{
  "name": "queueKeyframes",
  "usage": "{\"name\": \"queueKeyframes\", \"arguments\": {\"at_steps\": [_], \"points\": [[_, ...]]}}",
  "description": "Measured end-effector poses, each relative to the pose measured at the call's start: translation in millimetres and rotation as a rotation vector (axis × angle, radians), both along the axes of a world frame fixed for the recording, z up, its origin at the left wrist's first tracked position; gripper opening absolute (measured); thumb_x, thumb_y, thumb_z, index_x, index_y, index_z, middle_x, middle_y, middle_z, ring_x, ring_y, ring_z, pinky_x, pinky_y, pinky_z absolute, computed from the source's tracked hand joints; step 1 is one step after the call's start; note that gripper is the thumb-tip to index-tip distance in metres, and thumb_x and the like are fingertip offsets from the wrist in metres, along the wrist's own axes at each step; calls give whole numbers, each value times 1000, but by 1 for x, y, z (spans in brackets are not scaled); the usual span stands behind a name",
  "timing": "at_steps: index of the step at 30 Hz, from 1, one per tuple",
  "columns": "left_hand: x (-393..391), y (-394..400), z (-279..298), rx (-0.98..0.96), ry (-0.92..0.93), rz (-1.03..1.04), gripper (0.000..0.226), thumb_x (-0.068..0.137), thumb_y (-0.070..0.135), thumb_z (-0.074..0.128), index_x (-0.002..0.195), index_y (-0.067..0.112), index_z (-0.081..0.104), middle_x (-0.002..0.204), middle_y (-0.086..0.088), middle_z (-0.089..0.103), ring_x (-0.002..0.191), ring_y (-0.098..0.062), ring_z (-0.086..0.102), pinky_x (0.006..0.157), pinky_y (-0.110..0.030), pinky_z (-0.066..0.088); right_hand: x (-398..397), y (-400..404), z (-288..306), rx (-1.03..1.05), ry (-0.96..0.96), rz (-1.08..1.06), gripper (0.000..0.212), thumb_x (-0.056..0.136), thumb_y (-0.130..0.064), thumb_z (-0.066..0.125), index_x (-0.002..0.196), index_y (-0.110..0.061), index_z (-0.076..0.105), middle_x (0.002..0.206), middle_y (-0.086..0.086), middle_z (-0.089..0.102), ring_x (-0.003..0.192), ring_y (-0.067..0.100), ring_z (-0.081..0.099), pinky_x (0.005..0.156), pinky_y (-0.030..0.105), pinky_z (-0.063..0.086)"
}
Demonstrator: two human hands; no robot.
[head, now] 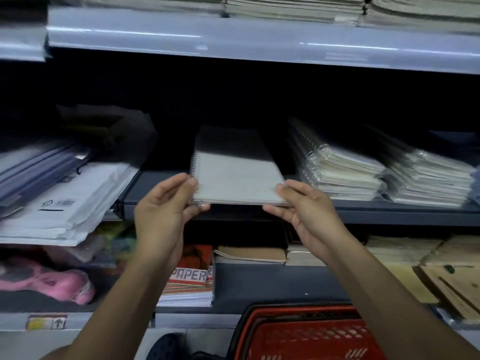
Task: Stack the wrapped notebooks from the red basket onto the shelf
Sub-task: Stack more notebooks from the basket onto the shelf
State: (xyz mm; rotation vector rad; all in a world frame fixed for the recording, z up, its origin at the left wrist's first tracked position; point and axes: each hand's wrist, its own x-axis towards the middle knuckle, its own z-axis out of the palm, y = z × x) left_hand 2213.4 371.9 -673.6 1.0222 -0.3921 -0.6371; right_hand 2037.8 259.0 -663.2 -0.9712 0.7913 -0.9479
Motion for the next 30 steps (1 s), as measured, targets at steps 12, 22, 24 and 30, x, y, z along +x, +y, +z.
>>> {"name": "queueKeyframes", "arguments": {"at_steps": [12, 22, 24, 30], "points": [[0, -7, -32, 177, -548, 254, 27, 83, 23, 80, 109, 28, 73, 91, -4, 70, 64, -15, 62, 54, -26, 50, -1, -3, -32, -201, 122, -197, 37, 84, -4, 76, 120, -8, 68, 90, 13, 72, 69, 24, 72, 68, 28, 62], [38, -62, -23, 218, -508, 259, 36, 86, 24, 78, 121, 19, 71, 66, 5, 41, 50, 1, 40, 59, -7, 40, 39, -45, -31, -216, 219, -218, 45, 86, -18, 78, 128, -17, 64, 52, -2, 63, 47, 18, 57, 43, 24, 48], [33, -55, -19, 206, -509, 254, 40, 86, 23, 77, 125, 21, 67, 64, 7, 46, 49, 3, 44, 65, -5, 44, 35, -43, -31, -247, 236, -201, 46, 87, -20, 77, 130, -19, 62, 54, 0, 65, 50, 19, 58, 46, 24, 49], [-29, -1, -35, 200, -515, 168, 23, 87, 21, 76, 107, 22, 66, 70, -1, 58, 55, -14, 49, 52, -25, 43, -31, -6, -46, -439, 393, -152, 10, 94, -25, 68, 104, -25, 65, 58, 2, 63, 52, 24, 63, 46, 31, 50]]}}
